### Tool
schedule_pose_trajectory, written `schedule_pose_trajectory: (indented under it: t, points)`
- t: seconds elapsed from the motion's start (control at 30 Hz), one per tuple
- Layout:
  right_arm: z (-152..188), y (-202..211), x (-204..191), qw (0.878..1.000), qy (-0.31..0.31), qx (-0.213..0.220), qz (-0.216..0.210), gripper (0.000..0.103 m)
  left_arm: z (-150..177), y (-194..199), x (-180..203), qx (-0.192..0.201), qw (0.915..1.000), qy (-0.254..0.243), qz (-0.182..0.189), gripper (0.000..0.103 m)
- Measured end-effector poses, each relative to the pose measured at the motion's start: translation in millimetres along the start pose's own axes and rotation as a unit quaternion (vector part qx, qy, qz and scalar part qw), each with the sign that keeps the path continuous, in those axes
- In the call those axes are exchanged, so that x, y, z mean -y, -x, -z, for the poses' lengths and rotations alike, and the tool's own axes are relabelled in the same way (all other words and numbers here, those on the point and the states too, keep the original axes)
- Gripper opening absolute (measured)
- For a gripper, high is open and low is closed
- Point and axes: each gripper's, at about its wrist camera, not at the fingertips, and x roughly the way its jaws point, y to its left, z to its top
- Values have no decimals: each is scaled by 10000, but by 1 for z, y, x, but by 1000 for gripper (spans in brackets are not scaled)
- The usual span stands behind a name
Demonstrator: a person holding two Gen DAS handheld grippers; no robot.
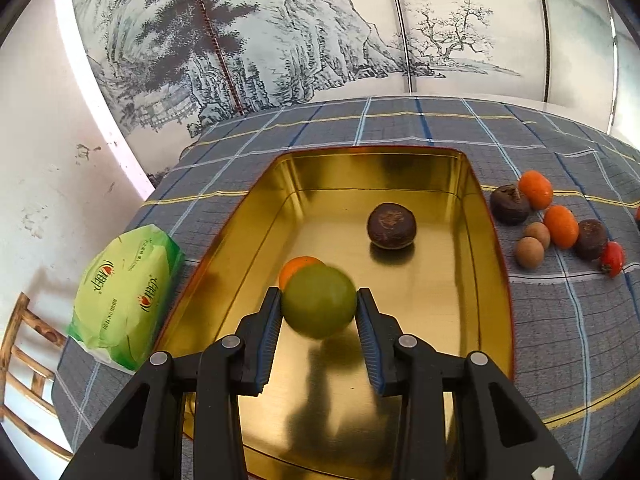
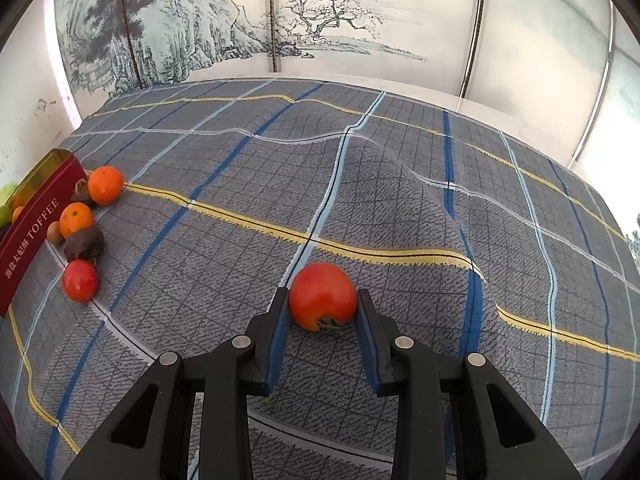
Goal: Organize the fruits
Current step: 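Lower the green fruit into the tin and open the left gripper, then carry the tomato over the tin and release it with the right gripper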
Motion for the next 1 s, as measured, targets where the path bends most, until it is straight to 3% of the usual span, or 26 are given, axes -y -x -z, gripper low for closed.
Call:
schedule_pose_trajectory:
  t: [0.17, 0.33, 0.6, 1.0]
  points:
    - [-1, 1, -4, 9999, 43, 17, 105, 33, -3, 12, -6, 240, 9994, -46, -232, 37]
    - [-1, 3, -7, 9999, -22, 86, 56, 33, -9, 23, -13, 305, 9993, 78, -209, 37]
    - [-4, 10, -13, 9997, -157, 127, -167, 33, -18, 51, -14, 593, 9976, 190, -293, 50]
    - [-24, 41, -42, 9964, -224, 411, -700, 33, -22, 77, -21, 666, 9969, 426, -4, 54]
